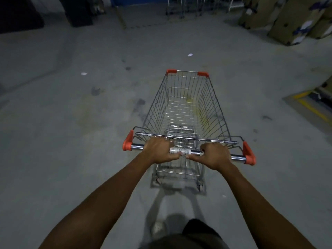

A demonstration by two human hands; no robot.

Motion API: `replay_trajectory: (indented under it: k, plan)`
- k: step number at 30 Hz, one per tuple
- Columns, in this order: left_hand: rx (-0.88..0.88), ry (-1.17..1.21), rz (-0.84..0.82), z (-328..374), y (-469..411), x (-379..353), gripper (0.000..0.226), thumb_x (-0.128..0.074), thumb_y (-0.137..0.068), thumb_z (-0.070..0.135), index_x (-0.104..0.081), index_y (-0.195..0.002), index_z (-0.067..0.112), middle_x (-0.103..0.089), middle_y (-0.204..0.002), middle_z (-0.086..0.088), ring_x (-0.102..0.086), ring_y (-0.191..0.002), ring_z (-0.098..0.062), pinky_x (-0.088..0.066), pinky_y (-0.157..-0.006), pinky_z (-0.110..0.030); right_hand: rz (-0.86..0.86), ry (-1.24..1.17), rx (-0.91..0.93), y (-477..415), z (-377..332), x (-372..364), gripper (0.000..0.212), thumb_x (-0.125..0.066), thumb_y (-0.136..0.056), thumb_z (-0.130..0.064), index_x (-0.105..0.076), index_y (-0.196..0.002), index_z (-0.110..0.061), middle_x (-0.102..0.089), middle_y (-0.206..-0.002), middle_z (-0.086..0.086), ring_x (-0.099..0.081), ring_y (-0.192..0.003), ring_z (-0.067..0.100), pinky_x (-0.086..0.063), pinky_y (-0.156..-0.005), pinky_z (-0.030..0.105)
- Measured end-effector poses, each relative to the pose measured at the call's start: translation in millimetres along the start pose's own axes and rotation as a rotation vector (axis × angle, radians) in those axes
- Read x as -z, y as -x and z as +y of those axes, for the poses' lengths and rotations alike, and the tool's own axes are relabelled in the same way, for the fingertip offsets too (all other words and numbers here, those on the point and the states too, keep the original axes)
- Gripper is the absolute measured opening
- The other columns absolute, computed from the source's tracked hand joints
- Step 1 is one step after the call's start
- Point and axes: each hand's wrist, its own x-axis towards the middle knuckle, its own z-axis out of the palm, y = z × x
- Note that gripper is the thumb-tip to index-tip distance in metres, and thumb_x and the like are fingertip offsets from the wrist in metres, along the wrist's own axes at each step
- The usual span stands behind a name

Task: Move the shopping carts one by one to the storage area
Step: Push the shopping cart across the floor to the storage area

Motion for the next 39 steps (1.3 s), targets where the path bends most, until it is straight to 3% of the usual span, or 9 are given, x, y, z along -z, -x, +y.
replay_trajectory:
  k: [6, 12, 16, 20, 24, 26, 29, 35, 39]
  plan:
    - [0.129, 0.084, 0.009, -77.0, -94.0, -1.5, 0.069, -0.019, -0.086, 0.073, -0.062, -0.072, 0.021, -0.061, -0.069, 0.001, -0.061, -0.068, -0.021, -0.049, -0.067, -0.032, -0.028, 0.045, -0.018, -115.5, -3.5, 5.5, 0.094, -0.016, -0.056, -0.106, -0.06, -0.069, -0.024, -0.063, -0.068, -0.005, -0.06, -0.068, 0.014, -0.047, -0.066, 0.029]
    - [0.285, 0.105, 0.088, -145.0, -199.5, 5.3, 0.041, -0.042, -0.092, 0.054, -0.056, -0.075, 0.019, -0.063, -0.071, -0.003, -0.061, -0.068, -0.023, -0.045, -0.064, -0.031, -0.025, 0.058, 0.009, -251.7, 13.4, 10.3, 0.094, -0.023, -0.06, -0.105, -0.067, -0.08, -0.024, -0.068, -0.079, -0.003, -0.064, -0.077, 0.017, -0.054, -0.074, 0.034]
    - [0.345, 0.153, 0.138, -193.0, -273.3, 9.2, 0.047, -0.033, -0.087, 0.056, -0.064, -0.084, 0.021, -0.065, -0.074, -0.001, -0.063, -0.071, -0.023, -0.04, -0.062, -0.029, -0.061, 0.022, 0.014, -344.7, 25.5, 21.3, 0.09, -0.027, -0.061, -0.104, -0.063, -0.078, -0.023, -0.068, -0.081, -0.001, -0.065, -0.08, 0.019, -0.055, -0.076, 0.036]
    - [0.379, 0.159, 0.127, -241.1, -345.9, 15.1, 0.047, -0.028, -0.084, 0.057, -0.059, -0.075, 0.023, -0.068, -0.075, -0.004, -0.066, -0.073, -0.025, -0.042, -0.062, -0.029, -0.112, -0.058, 0.018, -429.5, 34.3, 38.3, 0.087, -0.035, -0.061, -0.102, -0.065, -0.085, -0.024, -0.072, -0.093, 0.002, -0.067, -0.091, 0.023, -0.053, -0.08, 0.036]
    - [0.436, 0.177, 0.12, -281.4, -405.9, 22.6, 0.033, -0.035, -0.085, 0.051, -0.049, -0.07, 0.025, -0.067, -0.074, -0.009, -0.066, -0.072, -0.029, -0.045, -0.064, -0.03, -0.103, -0.078, 0.031, -504.7, 43.2, 48.3, 0.096, -0.023, -0.051, -0.107, -0.061, -0.079, -0.024, -0.071, -0.091, 0.003, -0.067, -0.089, 0.025, -0.055, -0.081, 0.038]
    - [0.429, 0.175, 0.12, -299.8, -433.8, 24.4, 0.032, -0.033, -0.086, 0.049, -0.048, -0.07, 0.025, -0.066, -0.072, -0.009, -0.065, -0.069, -0.03, -0.051, -0.067, -0.033, -0.104, -0.084, 0.038, -537.6, 44.8, 52.5, 0.1, -0.015, -0.044, -0.109, -0.057, -0.076, -0.024, -0.07, -0.089, 0.002, -0.067, -0.087, 0.024, -0.055, -0.079, 0.037]
    - [0.403, 0.135, 0.171, -333.8, -477.5, 24.1, 0.033, -0.036, -0.088, 0.045, -0.056, -0.074, 0.022, -0.067, -0.072, -0.01, -0.065, -0.068, -0.031, -0.046, -0.064, -0.033, -0.088, -0.079, 0.031, -591.9, 50.8, 56.6, 0.11, -0.008, -0.04, -0.11, -0.062, -0.08, -0.023, -0.07, -0.087, 0.001, -0.066, -0.086, 0.023, -0.054, -0.078, 0.035]
    - [0.353, 0.051, 0.271, -411.0, -581.6, 27.0, 0.042, -0.035, -0.088, 0.04, -0.068, -0.087, 0.014, -0.071, -0.076, -0.014, -0.068, -0.071, -0.035, -0.039, -0.062, -0.033, -0.071, -0.062, 0.026, -719.7, 64.1, 61.5, 0.088, -0.027, -0.057, -0.105, -0.058, -0.072, -0.024, -0.07, -0.085, -0.002, -0.066, -0.084, 0.021, -0.054, -0.077, 0.035]
    - [0.338, 0.055, 0.277, -473.6, -664.3, 29.2, 0.043, -0.037, -0.087, 0.039, -0.07, -0.083, 0.011, -0.07, -0.072, -0.017, -0.067, -0.066, -0.036, -0.044, -0.06, -0.033, -0.044, -0.04, 0.001, -818.7, 68.7, 69.8, 0.083, -0.032, -0.06, -0.103, -0.058, -0.07, -0.025, -0.068, -0.08, -0.003, -0.065, -0.081, 0.019, -0.052, -0.074, 0.033]
